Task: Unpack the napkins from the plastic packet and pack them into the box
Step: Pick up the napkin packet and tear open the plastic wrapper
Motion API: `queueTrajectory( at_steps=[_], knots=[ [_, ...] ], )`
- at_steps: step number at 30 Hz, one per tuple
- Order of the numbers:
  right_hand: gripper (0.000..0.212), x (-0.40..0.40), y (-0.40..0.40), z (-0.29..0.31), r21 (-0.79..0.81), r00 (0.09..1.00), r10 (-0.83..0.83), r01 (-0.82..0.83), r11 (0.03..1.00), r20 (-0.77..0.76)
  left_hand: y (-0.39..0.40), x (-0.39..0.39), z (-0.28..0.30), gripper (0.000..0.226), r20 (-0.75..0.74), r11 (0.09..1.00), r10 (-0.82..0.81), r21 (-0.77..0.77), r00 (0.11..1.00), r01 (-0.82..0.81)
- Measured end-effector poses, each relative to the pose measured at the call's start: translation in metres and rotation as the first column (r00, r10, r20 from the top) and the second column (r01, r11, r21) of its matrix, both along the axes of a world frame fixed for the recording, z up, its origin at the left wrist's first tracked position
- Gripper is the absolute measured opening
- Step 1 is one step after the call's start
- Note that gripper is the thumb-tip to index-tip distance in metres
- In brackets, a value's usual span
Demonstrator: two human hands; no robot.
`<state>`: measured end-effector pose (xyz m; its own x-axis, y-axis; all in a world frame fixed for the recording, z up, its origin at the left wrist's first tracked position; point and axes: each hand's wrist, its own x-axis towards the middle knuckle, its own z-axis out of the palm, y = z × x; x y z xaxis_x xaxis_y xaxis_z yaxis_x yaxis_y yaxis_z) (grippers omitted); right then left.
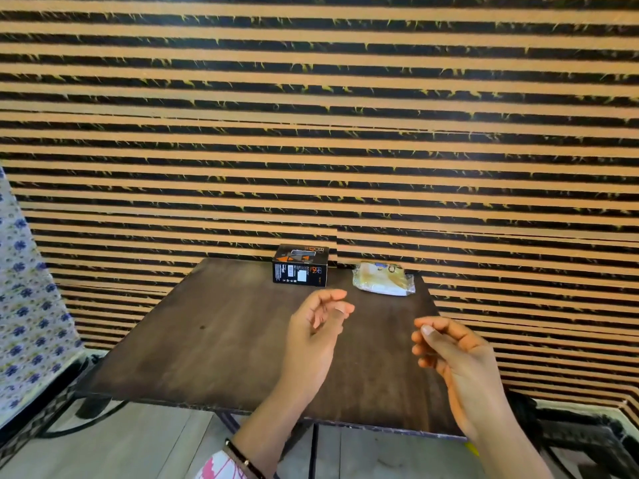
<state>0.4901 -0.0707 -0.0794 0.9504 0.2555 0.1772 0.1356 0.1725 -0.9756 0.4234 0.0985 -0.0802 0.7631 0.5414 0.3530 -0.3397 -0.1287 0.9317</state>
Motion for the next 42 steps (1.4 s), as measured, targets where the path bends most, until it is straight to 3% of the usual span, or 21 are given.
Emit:
queueTrajectory(
  at_steps=[14, 22, 30, 34, 38, 42],
  knots=[
    [0.017, 0.113, 0.080, -0.053, -0.039, 0.976, -0.009, 0.000, 0.999, -0.218, 0.073, 0.113, -0.048, 0.018, -0.172, 0.996, -0.004, -0.086, 0.985, -0.012],
    [0.015, 0.178, 0.133, -0.065, -0.040, 0.950, -0.116, 0.109, 0.993, -0.290, 0.125, 0.185, -0.067, 0.018, -0.224, 0.987, -0.088, -0.151, 0.971, 0.055],
    [0.015, 0.240, 0.154, -0.086, -0.058, 0.916, -0.166, 0.156, 0.986, -0.366, 0.152, 0.254, -0.090, 0.015, -0.286, 0.986, -0.147, -0.117, 0.947, 0.118],
    [0.014, 0.283, 0.147, -0.100, -0.085, 0.894, -0.178, 0.157, 0.984, -0.412, 0.149, 0.289, -0.110, 0.014, -0.350, 0.986, -0.134, -0.141, 0.927, 0.089],
    [0.015, 0.337, 0.131, -0.118, -0.124, 0.874, -0.097, 0.043, 0.991, -0.476, 0.140, 0.341, -0.134, 0.011, -0.454, 0.976, -0.084, -0.215, 0.887, -0.018],
    [0.021, 0.395, 0.116, -0.141, -0.121, 0.843, -0.130, 0.078, 0.990, -0.522, 0.134, 0.396, -0.155, 0.017, -0.551, 0.989, 0.010, -0.119, 0.834, -0.091]
  ],
)
